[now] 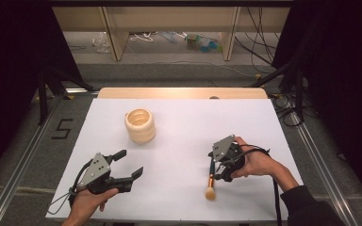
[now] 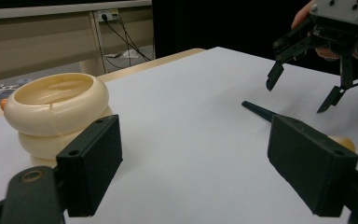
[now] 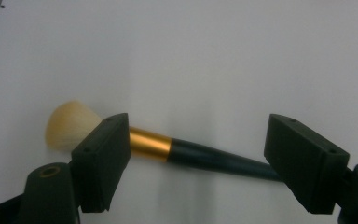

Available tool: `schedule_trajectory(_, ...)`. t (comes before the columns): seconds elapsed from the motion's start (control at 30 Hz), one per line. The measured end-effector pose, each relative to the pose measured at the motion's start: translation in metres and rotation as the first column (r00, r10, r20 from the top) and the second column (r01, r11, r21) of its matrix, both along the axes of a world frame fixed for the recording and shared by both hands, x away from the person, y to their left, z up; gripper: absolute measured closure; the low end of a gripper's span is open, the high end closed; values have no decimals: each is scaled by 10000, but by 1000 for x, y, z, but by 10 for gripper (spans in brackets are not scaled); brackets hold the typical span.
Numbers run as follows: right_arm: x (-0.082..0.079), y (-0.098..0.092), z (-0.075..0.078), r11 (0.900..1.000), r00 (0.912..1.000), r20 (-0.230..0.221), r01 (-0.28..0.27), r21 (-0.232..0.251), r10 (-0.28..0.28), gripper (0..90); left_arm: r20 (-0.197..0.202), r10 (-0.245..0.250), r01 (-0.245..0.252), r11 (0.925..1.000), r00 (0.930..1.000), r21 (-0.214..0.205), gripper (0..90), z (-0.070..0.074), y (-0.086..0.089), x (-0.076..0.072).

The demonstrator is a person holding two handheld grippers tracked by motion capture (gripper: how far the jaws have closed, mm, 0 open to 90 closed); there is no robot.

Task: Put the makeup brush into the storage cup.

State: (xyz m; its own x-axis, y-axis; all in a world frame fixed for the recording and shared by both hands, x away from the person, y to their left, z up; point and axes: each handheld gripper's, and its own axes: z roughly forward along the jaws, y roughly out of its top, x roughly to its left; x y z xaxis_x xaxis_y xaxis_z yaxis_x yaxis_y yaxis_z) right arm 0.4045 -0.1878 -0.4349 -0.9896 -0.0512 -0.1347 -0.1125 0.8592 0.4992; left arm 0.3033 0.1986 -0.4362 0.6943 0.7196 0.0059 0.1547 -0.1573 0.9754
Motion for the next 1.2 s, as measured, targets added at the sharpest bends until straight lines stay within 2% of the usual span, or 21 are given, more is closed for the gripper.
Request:
schedule_trajectory(0.27, 6, 7, -1, 9992, 9995, -52, -324, -226, 322, 236, 75, 4, -4, 10000, 10000, 79, 179, 1, 1, 0)
schedule_trajectory(0.33, 7, 10, -2, 9985, 9989, -50, -458, -293, 457, 238, -26, 35, -35, 10000, 10000, 33, 179, 0, 0, -1)
schedule_trajectory(0.43, 9, 12, -5, 9976, 9983, -174, -555, -415, 548, 252, 147, 1, -2, 10000, 9999, 89, 180, 1, 1, 1)
schedule_trajectory(0.53, 10, 13, -8, 9963, 9976, -142, -683, -521, 677, 254, 16, 19, -19, 10000, 10000, 65, 179, 1, 1, 0)
schedule_trajectory(0.63, 10, 15, -10, 9955, 9965, -389, -767, -556, 746, 254, 109, 22, -22, 10000, 9999, 88, 180, 1, 1, 0)
schedule_trajectory(0.7, 11, 15, -12, 9938, 9945, -465, -964, -562, 938, 254, -27, 66, -66, 10000, 10000, 21, 179, 0, 1, -1)
schedule_trajectory(0.8, 10, 15, -13, 9924, 9928, -701, -1023, -679, 976, 255, 68, 65, -65, 10000, 10000, 17, 180, 1, 1, 1)
schedule_trajectory(0.87, 11, 14, -13, 9922, 9931, -648, -1024, -707, 979, 255, -18, 63, -63, 10000, 10000, 40, 180, 0, 0, 0)
schedule_trajectory(0.9, 11, 14, -13, 9920, 9915, -828, -1064, -680, 1006, 256, -25, 65, -65, 10000, 10000, 18, 180, 0, 0, 0)
schedule_trajectory(0.93, 11, 14, -13, 9920, 9915, -828, -1064, -680, 1006, 256, 84, 21, -22, 10000, 10000, 86, 180, 1, 1, 1)
schedule_trajectory(1.07, 13, 13, -16, 9886, 9896, -855, -1230, -871, 1156, 255, -29, 75, -75, 10000, 10000, 21, 180, 0, 1, 0)
schedule_trajectory(1.17, 12, 13, -16, 9872, 9893, -826, -1283, -944, 1207, 248, 124, 17, -19, 9999, 9999, 115, 181, 1, 1, 1)
schedule_trajectory(1.2, 12, 13, -16, 9866, 9886, -833, -1333, -944, 1256, 249, 3, 66, -66, 10000, 10000, 33, 180, 0, 0, 0)
